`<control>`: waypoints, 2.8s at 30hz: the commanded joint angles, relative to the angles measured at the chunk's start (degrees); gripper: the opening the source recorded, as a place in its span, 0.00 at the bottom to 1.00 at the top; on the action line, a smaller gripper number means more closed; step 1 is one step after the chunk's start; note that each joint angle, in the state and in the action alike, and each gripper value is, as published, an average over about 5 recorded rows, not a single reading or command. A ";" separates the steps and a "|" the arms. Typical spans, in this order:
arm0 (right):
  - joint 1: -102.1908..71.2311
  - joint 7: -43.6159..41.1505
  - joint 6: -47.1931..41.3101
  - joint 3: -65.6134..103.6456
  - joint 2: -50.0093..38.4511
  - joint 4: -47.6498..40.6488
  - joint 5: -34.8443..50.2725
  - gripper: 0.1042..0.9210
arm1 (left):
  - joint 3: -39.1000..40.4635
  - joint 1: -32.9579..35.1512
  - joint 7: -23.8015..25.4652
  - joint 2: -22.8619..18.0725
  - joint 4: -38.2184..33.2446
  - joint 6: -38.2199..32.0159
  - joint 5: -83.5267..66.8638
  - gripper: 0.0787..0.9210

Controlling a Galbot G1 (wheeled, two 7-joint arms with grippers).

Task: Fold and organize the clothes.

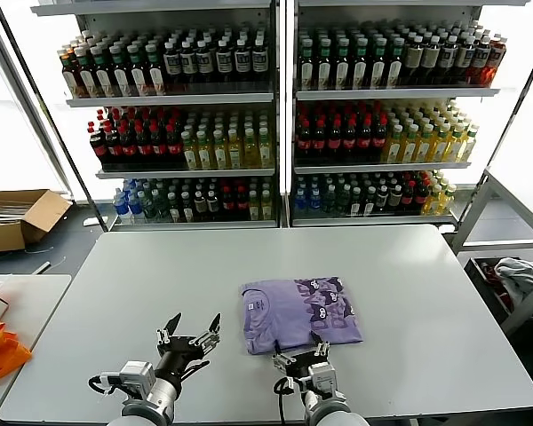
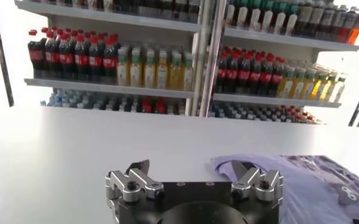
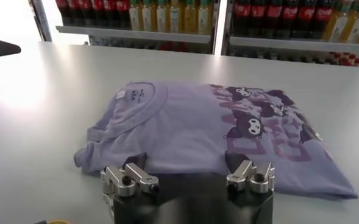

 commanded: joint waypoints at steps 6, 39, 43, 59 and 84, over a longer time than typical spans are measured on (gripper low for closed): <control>0.28 -0.37 0.13 0.39 0.20 4.73 0.28 0.88 | 0.08 0.15 -0.01 -0.07 -0.08 0.05 0.15 0.88; 15.18 1.46 0.08 2.15 7.97 -15.58 6.28 0.88 | -1.12 1.10 -0.03 0.12 -0.56 0.48 0.04 0.88; 14.52 1.45 0.07 1.97 7.81 -15.23 6.88 0.88 | -1.12 1.11 -0.02 0.13 -0.55 0.47 0.05 0.88; 11.54 -0.23 0.99 4.91 6.62 -0.91 -1.39 0.88 | -1.05 1.13 0.08 0.16 -2.30 -2.38 1.23 0.88; -11.84 -5.85 1.54 27.64 1.25 17.35 -8.80 0.88 | 1.58 -0.88 0.86 2.33 -0.89 -10.92 8.89 0.88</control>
